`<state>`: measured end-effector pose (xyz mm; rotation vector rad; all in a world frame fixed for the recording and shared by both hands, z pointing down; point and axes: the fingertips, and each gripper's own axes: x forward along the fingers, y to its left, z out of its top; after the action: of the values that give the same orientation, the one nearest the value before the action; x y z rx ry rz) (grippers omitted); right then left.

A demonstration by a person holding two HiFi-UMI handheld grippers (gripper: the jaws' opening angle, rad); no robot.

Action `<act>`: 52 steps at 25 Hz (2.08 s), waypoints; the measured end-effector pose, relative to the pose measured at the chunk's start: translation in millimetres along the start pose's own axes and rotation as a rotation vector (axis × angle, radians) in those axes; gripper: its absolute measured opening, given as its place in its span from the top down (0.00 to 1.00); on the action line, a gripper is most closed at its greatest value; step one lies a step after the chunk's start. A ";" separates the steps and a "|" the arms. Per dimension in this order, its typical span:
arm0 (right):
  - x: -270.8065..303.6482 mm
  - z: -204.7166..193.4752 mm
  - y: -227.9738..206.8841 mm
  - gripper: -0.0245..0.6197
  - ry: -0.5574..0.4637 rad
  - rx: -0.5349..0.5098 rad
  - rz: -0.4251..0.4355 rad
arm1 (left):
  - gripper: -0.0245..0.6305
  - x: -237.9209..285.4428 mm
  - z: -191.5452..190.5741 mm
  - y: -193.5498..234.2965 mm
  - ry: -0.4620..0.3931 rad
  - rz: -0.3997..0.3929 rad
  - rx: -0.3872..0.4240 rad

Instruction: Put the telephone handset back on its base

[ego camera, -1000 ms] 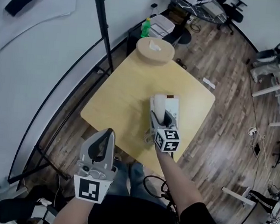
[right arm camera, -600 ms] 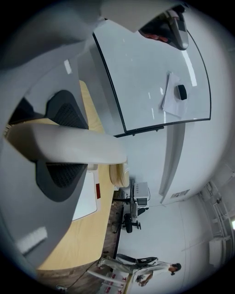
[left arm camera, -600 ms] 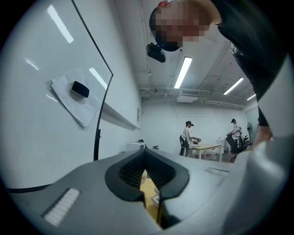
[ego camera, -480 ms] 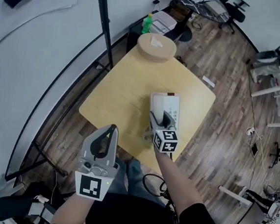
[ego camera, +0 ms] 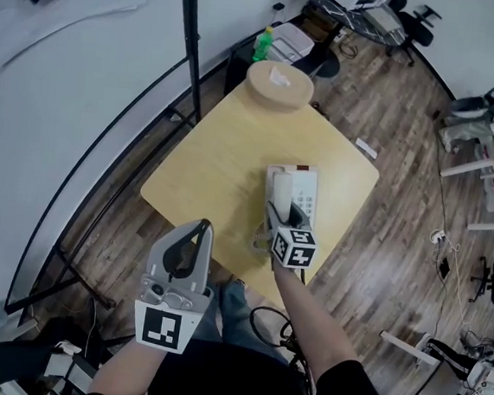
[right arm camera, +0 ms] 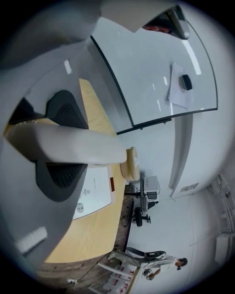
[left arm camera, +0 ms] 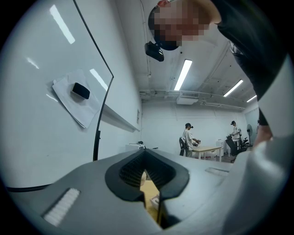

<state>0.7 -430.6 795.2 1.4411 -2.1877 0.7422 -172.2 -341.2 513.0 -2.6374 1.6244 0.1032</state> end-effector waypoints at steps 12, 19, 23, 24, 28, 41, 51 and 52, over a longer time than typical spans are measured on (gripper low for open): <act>30.7 -9.9 -5.9 0.63 0.126 -0.003 -0.061 | 0.96 -8.1 -3.4 4.0 0.012 0.009 -0.002; 36.3 -3.9 -8.8 0.63 0.099 0.005 -0.064 | 0.96 -8.1 -5.1 5.5 0.019 0.008 0.000; 37.2 -7.1 -5.0 0.62 0.093 -0.053 -0.055 | 0.96 -8.7 -8.3 5.2 0.022 0.009 -0.007; 37.4 -7.4 -3.0 0.62 0.101 -0.081 -0.057 | 0.96 -8.7 -8.6 4.7 0.023 0.006 -0.007; 34.0 2.7 -1.8 0.46 0.086 -0.101 -0.071 | 0.96 -9.1 -8.2 6.1 0.026 0.002 -0.005; -92.0 122.4 11.0 0.47 -0.197 -0.160 0.002 | 0.96 3.9 28.7 4.7 0.004 -0.014 0.017; -256.7 205.9 44.8 0.81 -0.451 -0.387 -0.042 | 0.96 13.2 96.7 -29.3 -0.070 -0.075 0.055; -267.9 209.2 45.5 0.86 -0.475 -0.388 -0.050 | 0.96 13.4 102.5 -33.5 -0.078 -0.080 0.058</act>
<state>49.2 -360.4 463.0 1.5648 -2.4424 -0.0645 -139.8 -330.8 409.8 -2.6158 1.4739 0.1522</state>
